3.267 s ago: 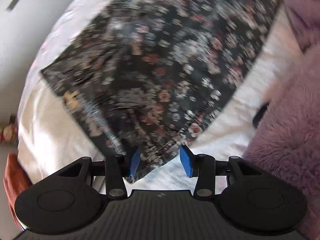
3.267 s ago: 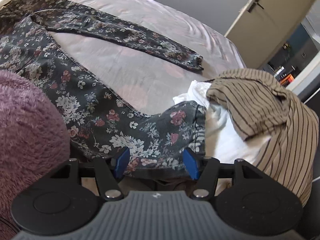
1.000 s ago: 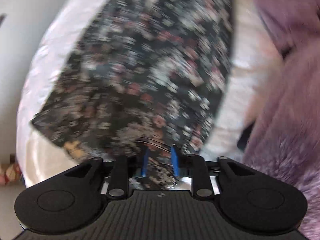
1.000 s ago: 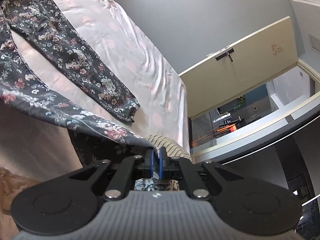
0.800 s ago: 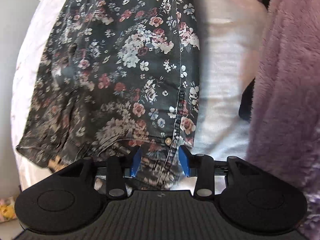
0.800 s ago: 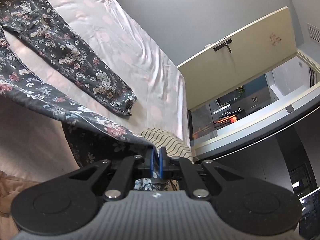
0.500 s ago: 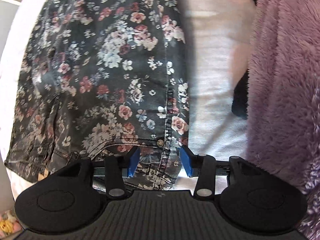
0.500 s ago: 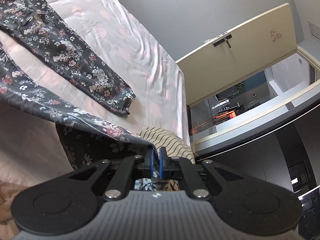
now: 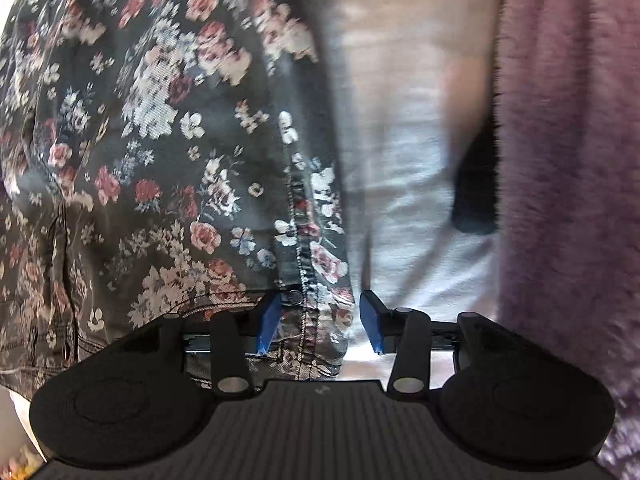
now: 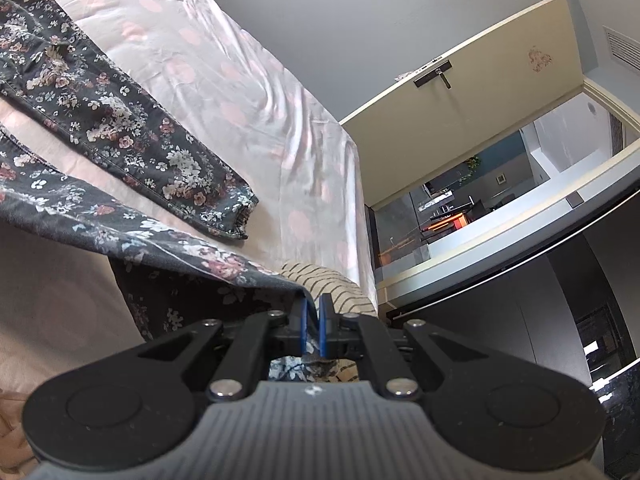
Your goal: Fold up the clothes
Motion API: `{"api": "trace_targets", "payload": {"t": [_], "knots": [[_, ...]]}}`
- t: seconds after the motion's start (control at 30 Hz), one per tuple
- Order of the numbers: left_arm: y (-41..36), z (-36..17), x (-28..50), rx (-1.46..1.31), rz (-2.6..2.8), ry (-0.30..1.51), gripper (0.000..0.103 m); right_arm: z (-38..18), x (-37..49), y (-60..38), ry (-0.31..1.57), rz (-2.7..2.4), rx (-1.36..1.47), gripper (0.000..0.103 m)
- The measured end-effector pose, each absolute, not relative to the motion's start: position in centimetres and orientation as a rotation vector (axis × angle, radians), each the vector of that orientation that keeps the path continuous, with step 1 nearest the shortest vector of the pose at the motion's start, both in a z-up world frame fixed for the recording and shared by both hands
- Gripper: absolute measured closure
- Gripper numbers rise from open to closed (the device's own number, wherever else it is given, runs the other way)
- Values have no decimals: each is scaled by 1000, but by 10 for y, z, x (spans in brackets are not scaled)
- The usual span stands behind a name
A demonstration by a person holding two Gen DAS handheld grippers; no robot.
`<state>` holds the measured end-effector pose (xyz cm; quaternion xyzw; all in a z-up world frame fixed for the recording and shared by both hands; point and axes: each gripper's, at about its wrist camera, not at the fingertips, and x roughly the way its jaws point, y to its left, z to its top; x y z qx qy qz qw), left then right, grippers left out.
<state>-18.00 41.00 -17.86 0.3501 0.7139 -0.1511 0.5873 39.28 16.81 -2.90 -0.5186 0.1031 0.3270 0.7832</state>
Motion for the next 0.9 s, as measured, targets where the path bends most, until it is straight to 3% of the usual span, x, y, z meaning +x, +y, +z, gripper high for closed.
{"api": "trace_targets", "payload": {"t": [0.07,0.1,0.13,0.23,0.57,0.9], "knots": [[412,-178,-187,808,-278,1648,71,-30,391,167,221,714,-1130,97],[413,-176,-191,798,-243,1638,84,-31,391,166,220,714,-1136,97],[415,-171,-195,776,-217,1626,90,-33,390,164,221,715,-1140,97],[424,-151,-211,706,-135,1581,99,-34,390,156,230,709,-1133,97],[452,-18,-232,555,176,1304,103,-26,392,144,235,682,-1106,97],[529,32,-155,380,394,1170,103,-36,443,224,273,676,-1113,97]]}}
